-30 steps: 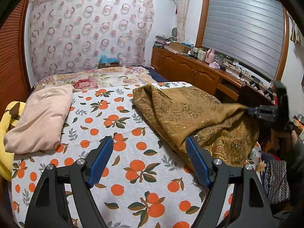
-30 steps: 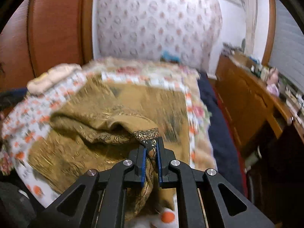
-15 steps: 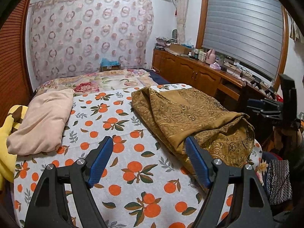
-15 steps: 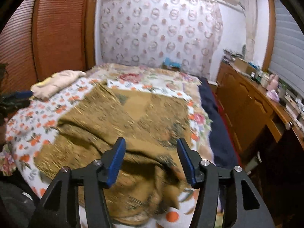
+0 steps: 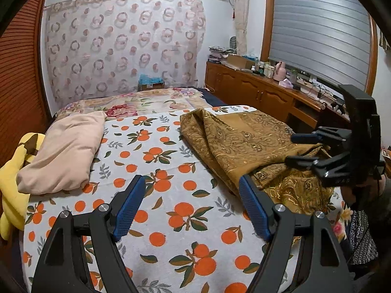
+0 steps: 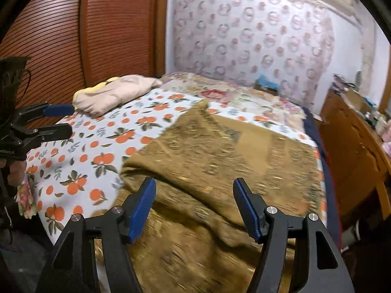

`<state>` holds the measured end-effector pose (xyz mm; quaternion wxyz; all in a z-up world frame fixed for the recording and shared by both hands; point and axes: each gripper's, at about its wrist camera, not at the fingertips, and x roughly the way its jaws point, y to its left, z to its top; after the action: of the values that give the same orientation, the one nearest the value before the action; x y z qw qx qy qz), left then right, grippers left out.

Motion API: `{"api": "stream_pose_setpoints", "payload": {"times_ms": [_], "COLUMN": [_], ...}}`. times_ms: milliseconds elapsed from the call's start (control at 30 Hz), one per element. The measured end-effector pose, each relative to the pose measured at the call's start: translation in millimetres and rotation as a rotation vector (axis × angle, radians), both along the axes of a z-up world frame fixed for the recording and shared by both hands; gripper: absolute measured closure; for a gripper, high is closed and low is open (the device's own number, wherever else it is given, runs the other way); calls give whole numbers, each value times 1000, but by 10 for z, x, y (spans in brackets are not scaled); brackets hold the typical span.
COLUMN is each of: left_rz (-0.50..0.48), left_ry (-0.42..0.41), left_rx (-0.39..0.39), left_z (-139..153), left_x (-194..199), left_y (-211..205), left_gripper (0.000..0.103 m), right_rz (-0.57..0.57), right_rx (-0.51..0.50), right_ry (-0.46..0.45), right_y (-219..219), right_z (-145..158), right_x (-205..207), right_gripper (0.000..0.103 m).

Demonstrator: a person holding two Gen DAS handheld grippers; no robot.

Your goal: Fold small clothes

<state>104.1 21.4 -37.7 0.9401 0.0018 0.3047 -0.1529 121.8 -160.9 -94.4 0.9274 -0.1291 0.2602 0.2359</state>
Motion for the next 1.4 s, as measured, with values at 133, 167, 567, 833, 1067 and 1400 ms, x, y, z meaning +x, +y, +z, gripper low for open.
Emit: {"api": "stream_pose_setpoints", "payload": {"times_ms": [133, 167, 567, 833, 1067, 1400], "left_rz": [11, 13, 30, 18, 14, 5], "left_ry": [3, 6, 27, 36, 44, 66], "left_rx": [6, 6, -19, -23, -27, -32], "left_z": [-37, -47, -97, -124, -143, -221], "left_x": [0, 3, 6, 25, 45, 75], "left_y": [19, 28, 139, 124, 106, 66], "left_gripper": [24, 24, 24, 24, 24, 24], "right_rz": [66, 84, 139, 149, -28, -467], "right_rx": [-36, -47, -147, -77, -122, -169], "right_ry": [19, 24, 103, 49, -67, -44], "right_y": [239, 320, 533, 269, -236, -951], "right_z": [-24, -40, -123, 203, 732, 827], "right_x": [130, 166, 535, 530, 910, 1857], "right_gripper": [35, 35, 35, 100, 100, 86]}}
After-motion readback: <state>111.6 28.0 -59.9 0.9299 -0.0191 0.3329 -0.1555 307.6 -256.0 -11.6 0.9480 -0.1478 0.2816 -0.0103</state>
